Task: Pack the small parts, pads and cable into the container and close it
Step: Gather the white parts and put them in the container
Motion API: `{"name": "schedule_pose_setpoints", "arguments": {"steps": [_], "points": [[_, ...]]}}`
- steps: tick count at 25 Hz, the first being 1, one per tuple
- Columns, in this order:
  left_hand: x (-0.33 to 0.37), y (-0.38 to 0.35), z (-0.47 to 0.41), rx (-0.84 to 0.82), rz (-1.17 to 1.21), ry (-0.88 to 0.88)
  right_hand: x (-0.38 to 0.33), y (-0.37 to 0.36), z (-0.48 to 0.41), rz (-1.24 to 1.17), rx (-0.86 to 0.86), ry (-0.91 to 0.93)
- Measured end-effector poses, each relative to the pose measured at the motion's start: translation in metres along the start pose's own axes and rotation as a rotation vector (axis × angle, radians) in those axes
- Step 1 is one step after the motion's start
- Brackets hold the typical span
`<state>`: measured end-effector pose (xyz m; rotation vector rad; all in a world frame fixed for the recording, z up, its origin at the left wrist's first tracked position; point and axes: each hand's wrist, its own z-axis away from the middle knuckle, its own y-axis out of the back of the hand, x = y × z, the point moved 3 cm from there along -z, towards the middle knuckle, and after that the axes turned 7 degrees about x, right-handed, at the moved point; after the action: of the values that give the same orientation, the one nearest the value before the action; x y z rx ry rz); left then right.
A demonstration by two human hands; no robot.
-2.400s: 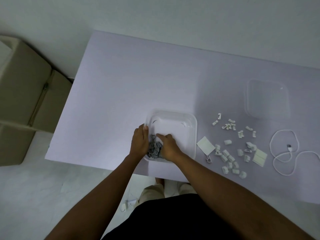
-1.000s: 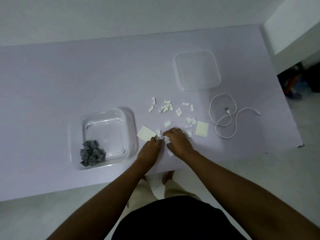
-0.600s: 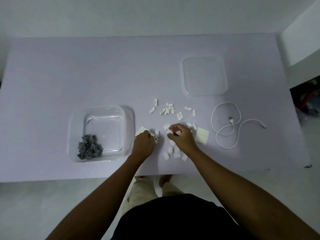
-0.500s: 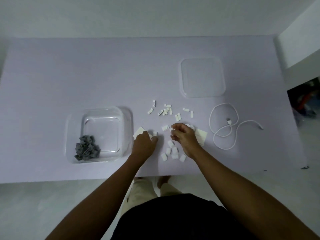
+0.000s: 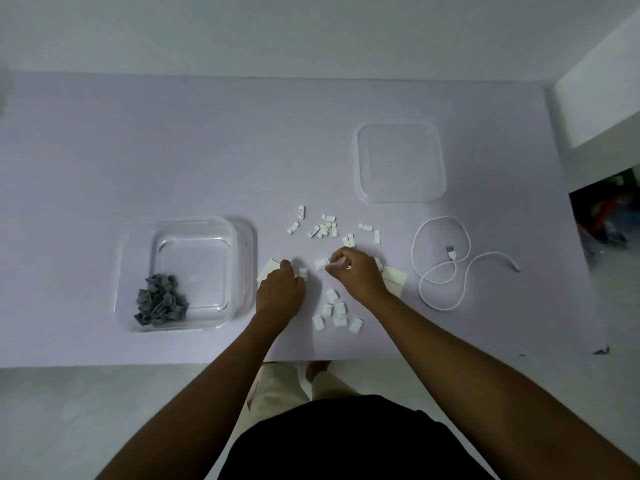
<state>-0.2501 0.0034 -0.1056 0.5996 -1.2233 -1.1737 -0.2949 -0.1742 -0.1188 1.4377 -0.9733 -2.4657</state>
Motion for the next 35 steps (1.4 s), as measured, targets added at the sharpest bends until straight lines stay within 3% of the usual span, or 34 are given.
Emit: {"name": "schedule_pose_setpoints", "arguments": {"steps": [3,7,9,13,16,19,23,25,28,30,35], "points": [[0.009,0.0,-0.008,-0.032,-0.055,-0.049,-0.008,-0.013,-0.01,0.2,-0.129,0.116],[0.005,-0.005,-0.016,-0.12,-0.095,-0.048,-0.006,-0.026,-0.017,0.288,-0.118,0.172],[0.0,-0.007,-0.02,-0.144,-0.06,-0.018,-0.004,-0.02,-0.018,0.064,-0.053,0.024],[-0.001,-0.01,-0.024,-0.186,-0.078,0.05,0.014,0.007,-0.003,-0.862,-0.187,-0.563],[0.01,-0.01,-0.029,-0.208,0.01,0.081,0.028,0.037,0.005,-1.052,-0.219,-0.548],[0.02,-0.015,-0.031,-0.392,0.191,0.091,0.036,0.057,0.004,-1.086,-0.161,-0.506],[0.027,-0.012,-0.029,-0.534,0.738,0.455,0.044,0.065,-0.003,-0.847,0.078,-0.556],[0.032,-0.012,-0.029,-0.522,0.819,0.481,0.054,0.066,-0.006,-0.618,0.172,-0.5],[0.04,-0.012,-0.03,-0.512,0.783,0.411,0.065,0.063,-0.014,-0.202,0.214,-0.254],[0.042,-0.012,-0.033,-0.515,0.735,0.372,0.059,0.057,-0.015,0.017,0.156,-0.123],[0.048,-0.022,-0.037,-0.44,0.41,0.053,0.05,0.045,-0.021,0.231,0.055,-0.111]]}}
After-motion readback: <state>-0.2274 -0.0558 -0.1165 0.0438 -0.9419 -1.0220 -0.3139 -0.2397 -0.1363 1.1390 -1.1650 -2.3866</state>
